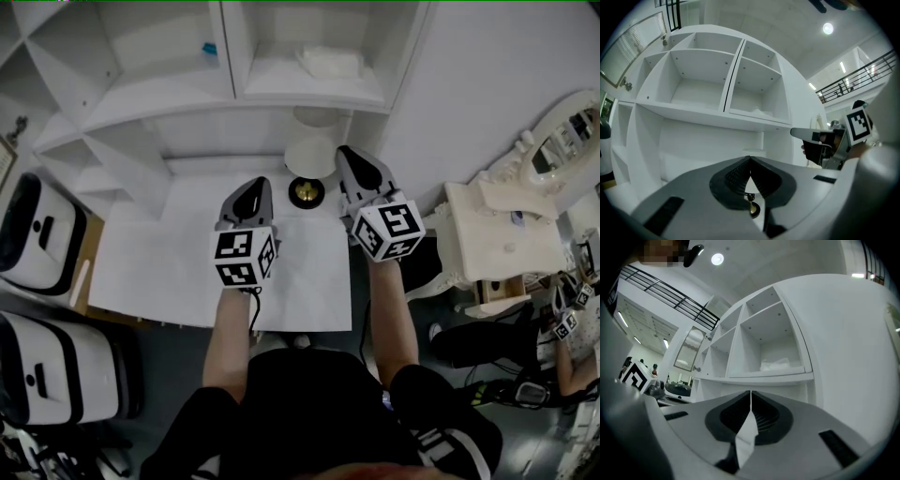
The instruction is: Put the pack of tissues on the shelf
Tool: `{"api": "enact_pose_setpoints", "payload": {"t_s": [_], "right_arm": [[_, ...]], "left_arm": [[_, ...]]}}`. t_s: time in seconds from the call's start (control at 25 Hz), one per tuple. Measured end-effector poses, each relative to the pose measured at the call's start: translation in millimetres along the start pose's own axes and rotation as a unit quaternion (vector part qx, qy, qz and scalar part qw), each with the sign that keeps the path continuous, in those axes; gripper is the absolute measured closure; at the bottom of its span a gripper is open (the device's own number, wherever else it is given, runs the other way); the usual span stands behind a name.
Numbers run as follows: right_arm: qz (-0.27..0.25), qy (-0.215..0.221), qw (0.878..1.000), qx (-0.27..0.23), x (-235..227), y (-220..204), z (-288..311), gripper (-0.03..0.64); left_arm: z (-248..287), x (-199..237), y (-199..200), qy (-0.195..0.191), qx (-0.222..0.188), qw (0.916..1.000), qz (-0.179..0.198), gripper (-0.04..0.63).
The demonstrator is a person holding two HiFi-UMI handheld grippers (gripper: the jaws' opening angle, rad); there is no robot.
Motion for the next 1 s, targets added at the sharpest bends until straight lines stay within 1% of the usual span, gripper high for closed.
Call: {"api": "enact_pose_setpoints", "payload": {"t_s": [0.2, 0.28, 0.36, 0.52, 0.72, 0.76, 0.84, 0.88, 1.0], "right_arm": [[-0.041, -0.014, 0.999, -0.01, -3, 42, 14, 0.589], [-0.081, -0.021, 0.997, 0.001, 1, 57, 22, 0.589], [-0.115, -0.017, 0.993, 0.016, 7, 71, 31, 0.589], [-0.144, -0.015, 0.989, 0.035, 11, 96, 51, 0.588], [-0.17, 0.015, 0.981, 0.089, 13, 110, 89, 0.586], [-0.174, 0.016, 0.979, 0.1, 12, 111, 96, 0.577], [-0.18, 0.015, 0.976, 0.119, 12, 111, 105, 0.514], [-0.183, 0.014, 0.975, 0.128, 13, 110, 109, 0.502], [-0.204, 0.012, 0.967, 0.15, 15, 109, 121, 0.502]], "left_arm": [[7, 1, 28, -0.015, -0.025, 0.9993, 0.024, 0.584], [7, -1, 34, -0.024, -0.033, 0.9987, 0.03, 0.584], [6, -6, 35, -0.032, -0.039, 0.9983, 0.027, 0.584], [6, -12, 33, -0.037, -0.037, 0.9983, 0.024, 0.584], [4, -5, 40, -0.035, -0.039, 0.9982, 0.029, 0.584], [2, -3, 41, -0.034, -0.039, 0.9982, 0.03, 0.584], [-2, 2, 41, -0.03, -0.037, 0.9982, 0.034, 0.584], [-4, 4, 42, -0.027, -0.036, 0.9983, 0.037, 0.584], [-11, 9, 42, -0.009, -0.038, 0.9978, 0.053, 0.584]]}}
Point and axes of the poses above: the fingertips, and each gripper's own axes: z forward along the fingers, x to its left, y out of its top, the point moved 7 cm from there along -z, backward along the fingers, and after that the axes turned 9 degrees about z, right-handed, at the moved point
